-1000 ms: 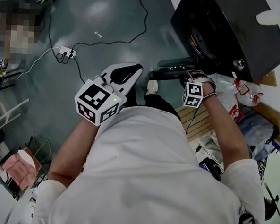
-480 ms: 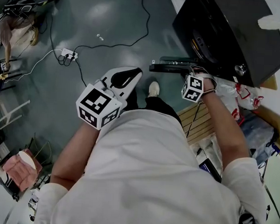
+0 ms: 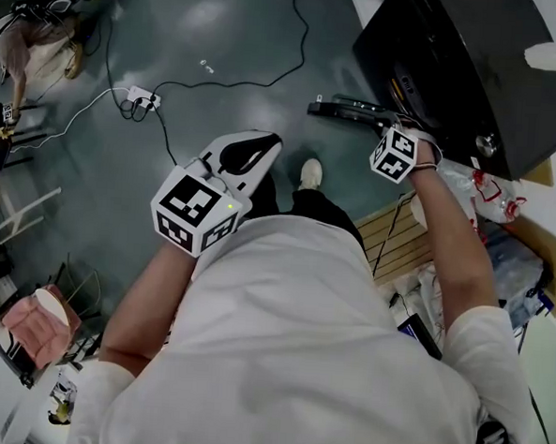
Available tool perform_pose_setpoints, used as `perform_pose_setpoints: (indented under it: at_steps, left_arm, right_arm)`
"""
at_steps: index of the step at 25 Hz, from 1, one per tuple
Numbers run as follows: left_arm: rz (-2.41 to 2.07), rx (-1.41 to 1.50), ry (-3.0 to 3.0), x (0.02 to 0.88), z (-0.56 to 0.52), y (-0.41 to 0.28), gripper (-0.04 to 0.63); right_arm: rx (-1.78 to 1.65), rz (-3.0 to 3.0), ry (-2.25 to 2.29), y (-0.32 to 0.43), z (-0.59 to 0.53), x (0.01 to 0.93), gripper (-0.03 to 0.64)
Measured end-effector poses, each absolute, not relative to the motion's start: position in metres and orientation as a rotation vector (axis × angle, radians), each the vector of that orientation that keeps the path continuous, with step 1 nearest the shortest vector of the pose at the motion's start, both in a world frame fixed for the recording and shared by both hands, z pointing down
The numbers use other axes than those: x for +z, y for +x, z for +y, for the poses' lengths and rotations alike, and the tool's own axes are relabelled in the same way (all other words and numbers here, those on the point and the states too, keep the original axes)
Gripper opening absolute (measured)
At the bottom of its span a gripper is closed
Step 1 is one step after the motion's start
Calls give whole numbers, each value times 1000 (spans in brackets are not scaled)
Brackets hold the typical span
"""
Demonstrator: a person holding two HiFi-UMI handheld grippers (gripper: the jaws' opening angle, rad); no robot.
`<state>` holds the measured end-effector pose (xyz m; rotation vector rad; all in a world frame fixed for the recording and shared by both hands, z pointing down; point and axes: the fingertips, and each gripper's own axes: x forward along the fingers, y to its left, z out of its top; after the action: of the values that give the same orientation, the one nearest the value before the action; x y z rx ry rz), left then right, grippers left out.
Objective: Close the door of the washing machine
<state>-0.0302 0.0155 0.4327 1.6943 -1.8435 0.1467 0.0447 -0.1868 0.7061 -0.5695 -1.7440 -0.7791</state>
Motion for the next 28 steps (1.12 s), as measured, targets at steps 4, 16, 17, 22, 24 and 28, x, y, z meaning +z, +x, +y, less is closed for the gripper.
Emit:
perform_pose_setpoints:
  at_steps: [4,16,17,22,24,28]
  left_arm:
    - [-1836,147,1696,433,20,-33,21]
    - [-1762,171,1714,442,22,-38,21]
    - [-1754,174,1717,443,22,-39,21]
    - [-1717,193,1731,446,21,-40,21]
    - [-1706,199,1734,447,19,-41,21]
    - [-1685,209,1742,452,13,-45,21]
  right_arm:
    - [-752,-1755,-521,31,-197,705,87]
    - [-639,-1799,-372,-2,-230,703,84]
    - [-632,-1804,-360,-5,-233,703,84]
    - [-576,-1825,-305,-15,-246,702,84]
    - [-563,-1832,-283,-20,-253,702,84]
    - [-544,-1843,-245,-29,-268,703,83]
